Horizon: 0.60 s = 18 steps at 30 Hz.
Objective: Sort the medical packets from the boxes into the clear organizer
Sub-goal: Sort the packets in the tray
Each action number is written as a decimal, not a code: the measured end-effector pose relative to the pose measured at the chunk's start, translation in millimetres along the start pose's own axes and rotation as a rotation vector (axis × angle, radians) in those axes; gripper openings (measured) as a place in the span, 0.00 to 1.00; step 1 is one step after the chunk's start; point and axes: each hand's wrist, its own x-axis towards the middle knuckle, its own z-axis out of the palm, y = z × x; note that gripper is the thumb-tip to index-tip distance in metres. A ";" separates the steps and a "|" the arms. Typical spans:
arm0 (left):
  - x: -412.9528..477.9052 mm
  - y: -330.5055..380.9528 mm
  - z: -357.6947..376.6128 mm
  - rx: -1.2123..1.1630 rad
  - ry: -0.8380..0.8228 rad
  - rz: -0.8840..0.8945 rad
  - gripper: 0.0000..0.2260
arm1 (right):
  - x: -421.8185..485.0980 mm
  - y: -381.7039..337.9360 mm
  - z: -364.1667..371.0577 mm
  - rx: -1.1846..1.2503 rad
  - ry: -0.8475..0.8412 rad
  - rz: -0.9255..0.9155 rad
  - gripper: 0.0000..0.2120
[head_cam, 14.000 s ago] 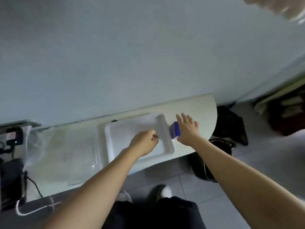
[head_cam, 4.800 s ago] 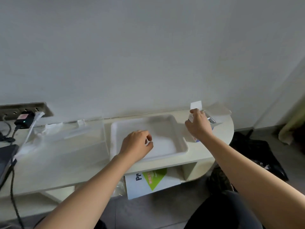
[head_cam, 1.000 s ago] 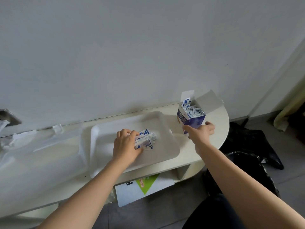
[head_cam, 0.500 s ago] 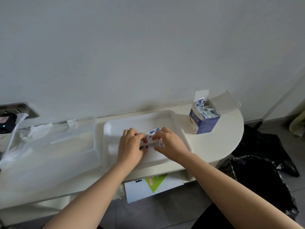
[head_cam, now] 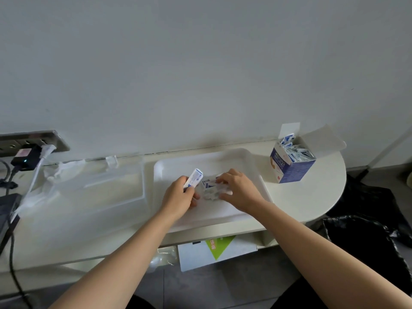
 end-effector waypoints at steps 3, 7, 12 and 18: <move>-3.9 2.9 -1.9 -0.191 -0.013 -0.095 0.09 | -0.4 0.6 0.9 0.049 0.028 0.054 0.14; -4.9 6.2 -3.0 -0.263 -0.010 -0.125 0.11 | -1.4 0.8 -9.1 0.190 0.037 0.094 0.07; -4.3 9.4 -1.8 -0.336 -0.032 -0.151 0.11 | 0.3 6.3 -18.7 0.328 0.072 0.185 0.04; -4.1 11.5 -1.5 -0.386 -0.046 -0.176 0.13 | 3.9 9.3 -31.7 0.494 0.037 0.259 0.04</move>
